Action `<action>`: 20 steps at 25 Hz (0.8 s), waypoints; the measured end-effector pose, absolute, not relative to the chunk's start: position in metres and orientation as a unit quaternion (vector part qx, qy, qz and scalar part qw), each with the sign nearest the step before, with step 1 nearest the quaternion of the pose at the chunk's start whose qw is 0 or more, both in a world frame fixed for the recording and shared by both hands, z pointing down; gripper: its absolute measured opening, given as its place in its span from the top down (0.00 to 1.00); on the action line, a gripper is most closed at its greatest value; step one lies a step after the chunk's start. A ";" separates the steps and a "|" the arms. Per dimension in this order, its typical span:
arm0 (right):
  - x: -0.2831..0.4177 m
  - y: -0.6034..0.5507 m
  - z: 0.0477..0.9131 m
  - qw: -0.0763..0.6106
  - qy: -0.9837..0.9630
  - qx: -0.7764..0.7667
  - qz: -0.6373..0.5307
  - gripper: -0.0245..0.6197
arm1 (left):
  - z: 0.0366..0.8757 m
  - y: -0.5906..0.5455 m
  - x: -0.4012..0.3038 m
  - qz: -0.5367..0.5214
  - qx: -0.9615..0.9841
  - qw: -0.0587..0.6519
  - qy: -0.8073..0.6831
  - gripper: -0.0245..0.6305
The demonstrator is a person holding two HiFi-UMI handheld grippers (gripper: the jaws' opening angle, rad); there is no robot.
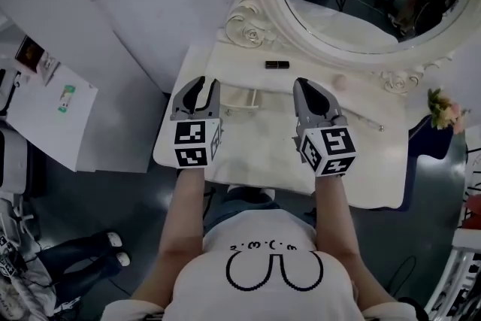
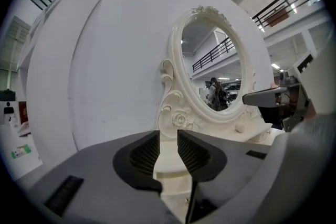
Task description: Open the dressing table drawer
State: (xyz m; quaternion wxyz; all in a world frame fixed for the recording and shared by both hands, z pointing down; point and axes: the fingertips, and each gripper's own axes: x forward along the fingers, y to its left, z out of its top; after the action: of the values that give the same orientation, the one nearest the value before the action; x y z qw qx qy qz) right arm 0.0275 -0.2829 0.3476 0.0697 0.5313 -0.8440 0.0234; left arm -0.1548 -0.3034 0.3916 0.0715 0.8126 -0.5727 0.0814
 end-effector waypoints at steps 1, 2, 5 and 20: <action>0.030 -0.284 0.336 0.063 -0.844 0.532 0.014 0.97 | 0.380 -0.304 -0.155 0.074 0.814 0.059 -0.574 0.81; 0.031 -0.284 0.325 0.056 -0.844 0.533 0.004 0.97 | 0.368 -0.305 -0.156 0.068 0.814 0.046 -0.574 0.81; 0.034 -0.284 0.298 0.044 -0.845 0.533 -0.023 0.97 | 0.335 -0.306 -0.156 0.055 0.818 0.008 -0.572 0.81; 0.030 -0.278 0.253 0.028 -0.845 0.528 -0.082 0.97 | 0.267 -0.302 -0.151 0.018 0.823 -0.075 -0.563 0.96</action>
State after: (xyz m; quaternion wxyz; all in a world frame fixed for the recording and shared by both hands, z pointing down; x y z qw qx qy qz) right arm 0.0301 -0.2778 0.2531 0.0276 0.5282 -0.8447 -0.0816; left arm -0.1506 -0.3016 0.2668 -0.0749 0.8227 -0.5632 0.0182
